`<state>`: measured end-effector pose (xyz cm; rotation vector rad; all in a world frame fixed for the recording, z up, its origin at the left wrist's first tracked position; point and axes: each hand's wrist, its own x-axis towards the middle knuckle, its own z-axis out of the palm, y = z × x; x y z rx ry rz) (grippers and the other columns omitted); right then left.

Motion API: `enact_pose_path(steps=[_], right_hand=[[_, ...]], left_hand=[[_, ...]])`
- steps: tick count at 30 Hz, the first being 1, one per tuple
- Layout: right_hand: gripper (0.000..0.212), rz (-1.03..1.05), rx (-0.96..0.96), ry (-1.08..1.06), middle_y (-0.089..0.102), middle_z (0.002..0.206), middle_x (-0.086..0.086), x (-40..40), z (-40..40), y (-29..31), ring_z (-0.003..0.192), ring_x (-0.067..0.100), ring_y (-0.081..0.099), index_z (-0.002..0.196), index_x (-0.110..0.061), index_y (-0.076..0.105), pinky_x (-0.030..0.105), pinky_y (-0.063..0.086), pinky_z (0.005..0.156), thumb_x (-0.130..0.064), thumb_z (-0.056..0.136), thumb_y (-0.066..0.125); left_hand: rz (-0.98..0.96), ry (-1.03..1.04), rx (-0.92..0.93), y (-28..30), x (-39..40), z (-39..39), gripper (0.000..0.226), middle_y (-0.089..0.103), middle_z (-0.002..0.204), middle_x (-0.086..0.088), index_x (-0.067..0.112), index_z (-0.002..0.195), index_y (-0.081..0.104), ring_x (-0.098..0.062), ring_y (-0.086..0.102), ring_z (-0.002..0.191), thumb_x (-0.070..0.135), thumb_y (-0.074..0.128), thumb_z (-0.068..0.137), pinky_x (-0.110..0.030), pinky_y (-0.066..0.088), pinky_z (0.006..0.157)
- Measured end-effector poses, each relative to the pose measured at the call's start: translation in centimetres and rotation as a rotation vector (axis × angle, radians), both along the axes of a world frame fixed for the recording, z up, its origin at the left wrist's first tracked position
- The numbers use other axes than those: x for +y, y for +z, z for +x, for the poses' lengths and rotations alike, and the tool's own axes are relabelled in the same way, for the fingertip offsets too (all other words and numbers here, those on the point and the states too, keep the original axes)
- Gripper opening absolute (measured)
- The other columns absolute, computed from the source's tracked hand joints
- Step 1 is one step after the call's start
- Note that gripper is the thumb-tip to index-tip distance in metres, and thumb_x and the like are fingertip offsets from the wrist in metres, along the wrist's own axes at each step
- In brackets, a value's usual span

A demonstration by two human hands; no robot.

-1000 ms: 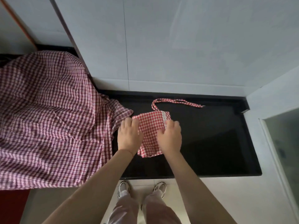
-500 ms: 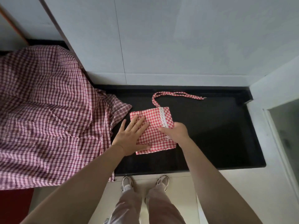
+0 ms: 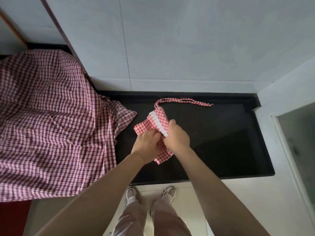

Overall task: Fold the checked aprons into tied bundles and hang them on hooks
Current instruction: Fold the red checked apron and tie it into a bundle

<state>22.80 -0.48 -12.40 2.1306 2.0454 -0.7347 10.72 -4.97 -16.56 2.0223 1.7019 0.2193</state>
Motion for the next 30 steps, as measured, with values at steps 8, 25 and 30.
enact_pose_path(steps=[8, 25, 30], right_hand=[[0.038, 0.357, -0.174, 0.246, 0.061, 0.106, 0.008, -4.7, -2.7, -1.7, 0.09, 0.02, 0.063, 0.119, -0.014, 0.049, 0.03, 0.054, 0.074, -0.027, 0.091, 0.07], [0.042, 0.422, -0.047, 0.441, 0.063, 0.114, 0.004, -7.3, -0.1, -4.2, 0.097, 0.019, 0.062, 0.123, -0.019, 0.052, 0.032, 0.053, 0.081, -0.051, 0.096, 0.048], [0.023, 0.184, 0.206, 0.219, 0.052, 0.109, -0.001, -5.7, 0.8, -3.7, 0.088, 0.011, 0.053, 0.118, -0.021, 0.057, 0.021, 0.048, 0.075, -0.036, 0.104, 0.046]], left_hand=[[-0.576, 0.933, -1.093, 0.4, 2.2, -3.0, 0.08, 0.068, 0.117, -0.005, 0.015, 0.131, 0.049, -0.022, 0.067, 0.106, 0.063, 0.066, 0.07, -0.043, 0.052, 0.097], [-0.286, 1.107, -0.663, 0.7, 0.1, -2.8, 0.025, 0.066, 0.091, 0.008, 0.014, 0.108, 0.071, -0.015, 0.067, 0.088, 0.029, 0.072, 0.089, -0.036, 0.057, 0.088], [-0.587, 1.274, -0.781, 0.9, 0.4, -2.7, 0.039, 0.073, 0.079, -0.01, 0.008, 0.073, 0.064, -0.026, 0.073, 0.077, 0.043, 0.073, 0.086, -0.044, 0.06, 0.084]])
